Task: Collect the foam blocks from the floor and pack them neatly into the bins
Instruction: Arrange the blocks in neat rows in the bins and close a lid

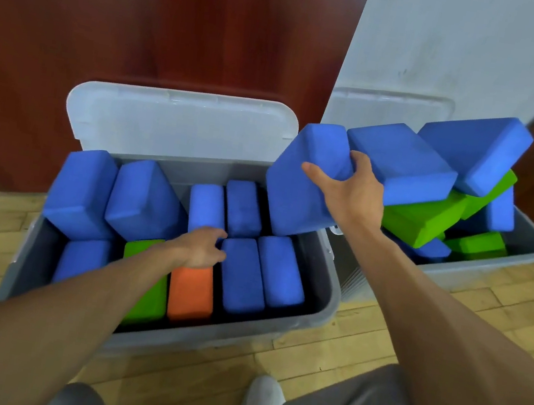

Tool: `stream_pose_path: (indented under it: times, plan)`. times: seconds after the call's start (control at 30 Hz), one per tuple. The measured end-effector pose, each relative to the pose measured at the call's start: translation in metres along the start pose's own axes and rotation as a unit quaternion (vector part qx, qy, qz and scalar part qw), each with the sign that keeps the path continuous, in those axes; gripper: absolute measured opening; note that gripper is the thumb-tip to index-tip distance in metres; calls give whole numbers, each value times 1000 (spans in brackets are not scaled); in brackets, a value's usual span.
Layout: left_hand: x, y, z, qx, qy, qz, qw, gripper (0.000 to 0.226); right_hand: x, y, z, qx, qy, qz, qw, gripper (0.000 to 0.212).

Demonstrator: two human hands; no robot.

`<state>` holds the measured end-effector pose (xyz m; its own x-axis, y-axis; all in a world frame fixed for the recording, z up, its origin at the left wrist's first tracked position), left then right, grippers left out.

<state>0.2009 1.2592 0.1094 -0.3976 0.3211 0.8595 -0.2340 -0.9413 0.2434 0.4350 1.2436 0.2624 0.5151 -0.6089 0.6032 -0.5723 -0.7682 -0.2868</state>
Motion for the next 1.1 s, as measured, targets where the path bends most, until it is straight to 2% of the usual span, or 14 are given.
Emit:
stream_pose_path:
  times: [0.17, 0.27, 0.33, 0.4, 0.47, 0.53, 0.6, 0.63, 0.77, 0.87, 1.0, 1.1]
  plan:
    - [-1, 8, -7, 2, -3, -2, 1000, 49, -28, 2, 0, 2, 37, -56, 998, 87]
    - [17, 11, -8, -5, 21, 45, 999, 44, -52, 1, 0, -7, 48, -98, 994, 49]
    - [25, 9, -10, -3, 46, 65, 997, 47, -73, 8, -1, -34, 30, -160, 986, 52]
    - [29, 3, -12, 12, 111, 80, 991, 50, -91, 14, -6, -21, 34, -195, 980, 58]
    - [33, -3, -5, 41, 243, 105, 963, 48, -100, 11, -11, 0, 44, -180, 983, 59]
    - [40, -10, 8, 74, 382, 127, 912, 47, -101, 4, -12, 10, 68, -173, 982, 61]
    - [42, -19, 25, 103, 472, 116, 868, 54, -102, -5, -9, 6, 78, -172, 982, 62]
    - [42, -23, 33, 109, 489, 109, 859, 57, -101, -7, -8, 5, 81, -168, 982, 64]
    - [46, -36, 60, 107, 472, 132, 865, 54, -101, -18, -1, -20, 75, -152, 985, 63]
    - [52, -47, 65, 94, 440, 166, 877, 50, -106, -24, 15, -104, 27, -172, 979, 64]
    - [49, -61, 57, 90, 391, 152, 903, 29, -128, -18, 38, -212, -13, -233, 949, 55]
    - [30, -73, 41, 107, 344, 134, 923, 29, -154, -4, 57, -274, -8, -314, 909, 46]
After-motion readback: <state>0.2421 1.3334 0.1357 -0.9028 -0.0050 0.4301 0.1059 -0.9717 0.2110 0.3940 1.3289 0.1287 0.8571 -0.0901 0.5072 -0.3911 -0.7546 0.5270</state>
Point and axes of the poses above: each hand's wrist, its own y-axis away from the middle knuckle, its own x-axis out of the back of the hand, z = x × y, the point moved 7 cm from there along -y, towards the middle knuckle, and after that the axes turned 14 degrees about z, right-handed, at the moved point
